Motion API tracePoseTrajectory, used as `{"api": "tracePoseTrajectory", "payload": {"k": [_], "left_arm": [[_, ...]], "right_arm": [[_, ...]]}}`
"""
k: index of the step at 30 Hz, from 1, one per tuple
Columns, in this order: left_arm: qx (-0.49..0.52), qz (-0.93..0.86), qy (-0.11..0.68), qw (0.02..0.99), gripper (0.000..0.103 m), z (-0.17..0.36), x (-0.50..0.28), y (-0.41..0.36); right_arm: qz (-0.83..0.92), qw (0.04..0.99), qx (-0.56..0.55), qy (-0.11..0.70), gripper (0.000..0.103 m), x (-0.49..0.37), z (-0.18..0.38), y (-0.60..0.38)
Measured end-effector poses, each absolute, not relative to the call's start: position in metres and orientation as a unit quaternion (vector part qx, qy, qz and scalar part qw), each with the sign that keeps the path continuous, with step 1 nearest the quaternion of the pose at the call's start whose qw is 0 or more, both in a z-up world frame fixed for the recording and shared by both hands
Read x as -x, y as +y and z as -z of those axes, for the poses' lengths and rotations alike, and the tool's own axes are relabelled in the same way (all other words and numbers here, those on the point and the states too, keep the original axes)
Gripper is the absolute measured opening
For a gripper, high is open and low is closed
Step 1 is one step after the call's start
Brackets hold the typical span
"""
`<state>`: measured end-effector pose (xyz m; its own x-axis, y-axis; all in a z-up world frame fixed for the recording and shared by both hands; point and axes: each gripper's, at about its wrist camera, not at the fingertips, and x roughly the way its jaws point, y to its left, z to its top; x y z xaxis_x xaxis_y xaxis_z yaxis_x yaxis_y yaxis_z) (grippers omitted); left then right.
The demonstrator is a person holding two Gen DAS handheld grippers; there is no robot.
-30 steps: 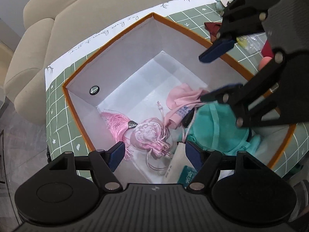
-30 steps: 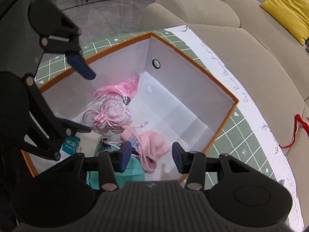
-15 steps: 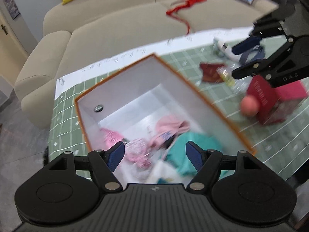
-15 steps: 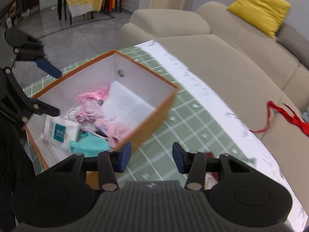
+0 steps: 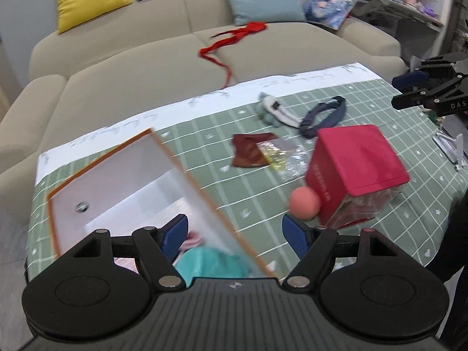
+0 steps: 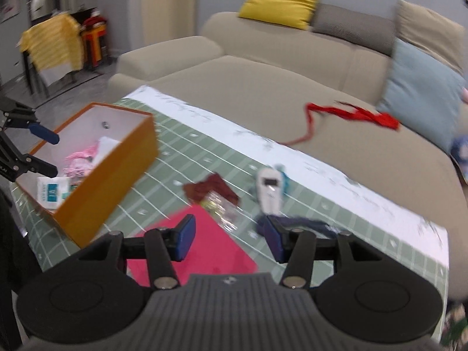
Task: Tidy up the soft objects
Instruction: 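Open both tools and withdraw them from the orange box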
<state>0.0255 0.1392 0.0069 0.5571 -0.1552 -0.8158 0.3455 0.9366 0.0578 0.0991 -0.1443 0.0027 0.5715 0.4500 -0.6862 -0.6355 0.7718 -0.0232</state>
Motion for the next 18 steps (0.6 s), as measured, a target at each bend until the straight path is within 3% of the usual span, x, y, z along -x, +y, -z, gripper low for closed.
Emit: {"api": "tracePoseTrajectory", "payload": {"k": [6, 11, 18], "left_arm": [[-0.13, 0.157, 0.457, 0.866, 0.086, 0.018, -0.039, 0.104], [-0.315, 0.227, 0.46, 0.799, 0.08, 0.046, -0.042, 0.055], [-0.366, 0.316, 0.495, 0.722, 0.08, 0.074, -0.071, 0.025]], "right_arm": [[-0.266, 0.885, 0.103, 0.367, 0.052, -0.094, 0.027, -0.189], [-0.25, 0.881, 0.07, 0.396, 0.052, -0.091, 0.059, -0.215], [-0.244, 0.866, 0.084, 0.428, 0.056, -0.091, 0.097, -0.22]]}}
